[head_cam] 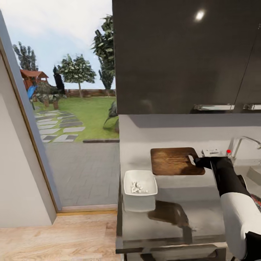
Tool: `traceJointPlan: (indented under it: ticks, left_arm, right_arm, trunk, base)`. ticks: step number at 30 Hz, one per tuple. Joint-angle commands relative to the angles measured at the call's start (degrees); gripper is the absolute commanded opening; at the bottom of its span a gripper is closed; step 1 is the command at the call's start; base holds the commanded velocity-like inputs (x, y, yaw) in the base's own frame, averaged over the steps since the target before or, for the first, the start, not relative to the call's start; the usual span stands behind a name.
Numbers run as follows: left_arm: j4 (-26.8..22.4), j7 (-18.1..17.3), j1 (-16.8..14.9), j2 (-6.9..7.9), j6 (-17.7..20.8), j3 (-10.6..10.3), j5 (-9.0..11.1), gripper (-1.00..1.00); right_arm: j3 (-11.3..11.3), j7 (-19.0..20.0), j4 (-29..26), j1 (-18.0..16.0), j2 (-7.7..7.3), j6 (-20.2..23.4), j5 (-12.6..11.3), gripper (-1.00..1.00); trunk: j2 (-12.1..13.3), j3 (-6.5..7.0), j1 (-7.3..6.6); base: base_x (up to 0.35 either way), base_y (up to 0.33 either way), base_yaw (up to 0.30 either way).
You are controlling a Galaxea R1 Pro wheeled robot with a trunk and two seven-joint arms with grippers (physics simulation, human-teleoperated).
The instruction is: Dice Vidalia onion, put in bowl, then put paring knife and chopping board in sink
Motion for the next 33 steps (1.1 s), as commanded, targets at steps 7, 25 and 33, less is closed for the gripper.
traceJointPlan:
  ticks: [7, 25, 33]
  left_arm:
    - [0.2, 0.2, 0.1, 1.36, -2.0, -0.1, 0.3, 1.0]
    - [0.5, -1.0, 0.9, 1.66, 1.1, -0.1, 0.3, 1.0]
    - [0.6, -2.4, 1.5, 1.26, 31.2, -0.1, 0.3, 1.0]
  right_arm:
    - [1.3, 2.0, 0.1, 0.8, 1.05, -0.2, 1.9, -1.0]
    - [0.5, 6.5, 1.6, 0.8, 3.72, -3.0, 2.3, -1.0]
    - [0.4, 6.4, 1.5, 0.8, 2.97, -2.9, 2.3, -1.0]
  trunk:
    - [-0.1, -0.06, 0.0]
    - [-0.1, -0.06, 0.0]
    - [-0.1, -0.06, 0.0]
  base:
    - [-0.066, -0.068, 0.0]
    - [-0.021, 0.0, 0.0]
    - [0.0, 0.0, 0.0]
